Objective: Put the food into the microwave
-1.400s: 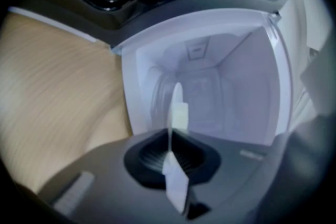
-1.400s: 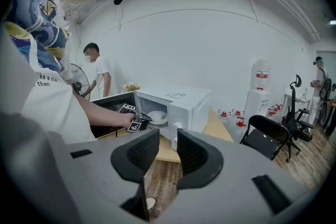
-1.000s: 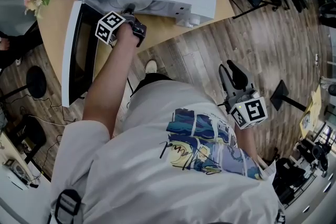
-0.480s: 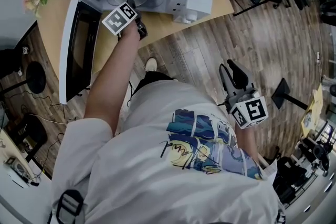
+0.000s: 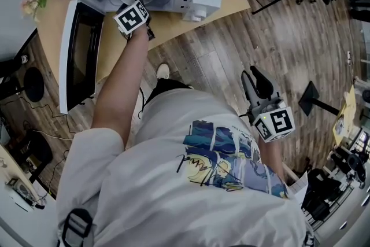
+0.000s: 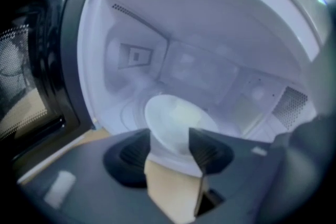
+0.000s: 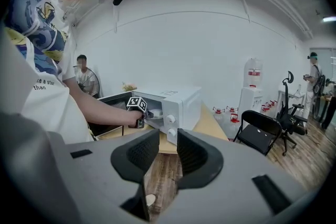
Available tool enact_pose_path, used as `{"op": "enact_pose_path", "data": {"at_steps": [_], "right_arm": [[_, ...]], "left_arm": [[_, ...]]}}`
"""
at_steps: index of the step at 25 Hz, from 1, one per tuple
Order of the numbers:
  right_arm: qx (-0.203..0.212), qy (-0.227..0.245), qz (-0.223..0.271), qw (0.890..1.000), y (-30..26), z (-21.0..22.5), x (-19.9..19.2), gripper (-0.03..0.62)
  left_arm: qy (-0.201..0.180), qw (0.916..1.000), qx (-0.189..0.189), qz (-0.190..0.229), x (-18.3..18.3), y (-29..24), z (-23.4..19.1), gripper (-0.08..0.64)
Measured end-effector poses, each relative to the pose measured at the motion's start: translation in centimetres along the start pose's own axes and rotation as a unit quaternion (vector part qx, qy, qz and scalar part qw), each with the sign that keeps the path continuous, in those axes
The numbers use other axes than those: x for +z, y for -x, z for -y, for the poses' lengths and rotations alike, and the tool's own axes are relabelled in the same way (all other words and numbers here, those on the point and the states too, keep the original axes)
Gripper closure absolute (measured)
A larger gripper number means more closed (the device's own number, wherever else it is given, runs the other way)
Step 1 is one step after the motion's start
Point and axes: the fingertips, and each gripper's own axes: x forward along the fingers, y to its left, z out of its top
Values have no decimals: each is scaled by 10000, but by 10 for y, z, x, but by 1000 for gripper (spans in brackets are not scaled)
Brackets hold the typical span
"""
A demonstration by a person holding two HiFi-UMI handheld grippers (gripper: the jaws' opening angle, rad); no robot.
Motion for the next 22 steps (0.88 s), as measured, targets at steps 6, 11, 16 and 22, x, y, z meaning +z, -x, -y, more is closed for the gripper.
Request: {"op": "enact_pose_path", "data": {"at_steps": [6, 11, 16, 22], "right_arm": [[3, 17, 46, 10000, 16, 3, -5, 494], [85, 34, 84, 9999, 27, 6, -12, 494], [304, 92, 129, 9994, 34, 6, -19, 500], [602, 210, 254, 9976, 45, 4, -22, 509]], "left_arm": [[-200, 9997, 123, -24, -8, 6, -3, 305], [-279, 9995, 141, 67, -11, 23, -3, 301], [-252, 9996, -36, 132, -21, 48, 4, 302], [-279, 9986, -352, 295, -31, 91, 16, 312]]}}
